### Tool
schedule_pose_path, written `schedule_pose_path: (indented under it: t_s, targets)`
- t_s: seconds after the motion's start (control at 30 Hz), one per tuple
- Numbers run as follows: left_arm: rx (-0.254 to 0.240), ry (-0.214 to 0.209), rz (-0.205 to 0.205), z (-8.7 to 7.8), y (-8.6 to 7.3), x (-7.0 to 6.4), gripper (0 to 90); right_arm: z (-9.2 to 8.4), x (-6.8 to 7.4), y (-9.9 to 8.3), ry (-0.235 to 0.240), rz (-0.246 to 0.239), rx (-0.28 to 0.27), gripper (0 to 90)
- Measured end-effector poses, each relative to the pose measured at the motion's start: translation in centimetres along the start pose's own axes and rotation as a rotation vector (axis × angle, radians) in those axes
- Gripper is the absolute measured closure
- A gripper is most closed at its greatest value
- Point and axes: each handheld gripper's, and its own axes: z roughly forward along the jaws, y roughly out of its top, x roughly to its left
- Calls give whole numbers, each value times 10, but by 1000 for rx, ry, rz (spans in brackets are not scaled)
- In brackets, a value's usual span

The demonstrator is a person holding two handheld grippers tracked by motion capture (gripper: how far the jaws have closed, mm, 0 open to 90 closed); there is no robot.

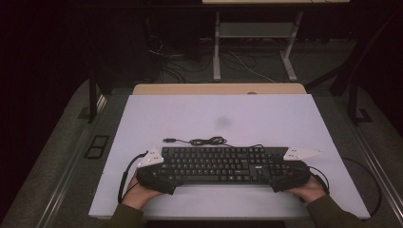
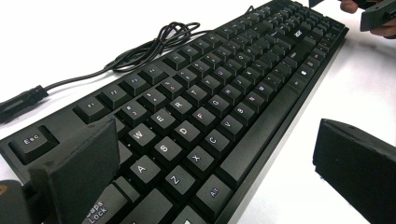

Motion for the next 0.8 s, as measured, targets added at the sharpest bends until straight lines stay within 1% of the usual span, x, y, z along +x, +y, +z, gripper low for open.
schedule_pose_path:
  t_s: [0.07, 0.17, 0.27, 0.3, 0.4, 0.47, 0.53, 0.67, 0.8]
  targets:
    - [-1, -2, 2, 0, 0, 0, 1, 0, 0, 0, 0, -1, 0, 32]
    - [5, -4, 5, 1, 0, 0, 1, 1, 0, 1, 13, 1, -1, 32]
    - [-4, -4, -8, 2, 0, -1, 1, 1, -1, 1, 26, 5, -4, 32]
    - [-3, -4, -7, 3, 0, -1, 1, 2, -1, 2, 35, 8, -8, 32]
    - [-5, -3, -2, 3, 1, -1, 1, 3, -2, 3, 45, 4, -17, 32]
    - [-6, -1, -2, 3, 1, -2, 1, 4, -1, 4, 50, 9, -16, 32]
    - [-9, 1, -1, 2, 1, -2, 1, 4, -1, 5, 50, 6, -20, 32]
    - [-15, -7, 1, 2, 1, -2, 2, 5, 1, 8, 51, 1, -24, 32]
    - [-20, -7, 4, 3, 2, -1, 1, 6, 2, 9, 51, 5, -29, 32]
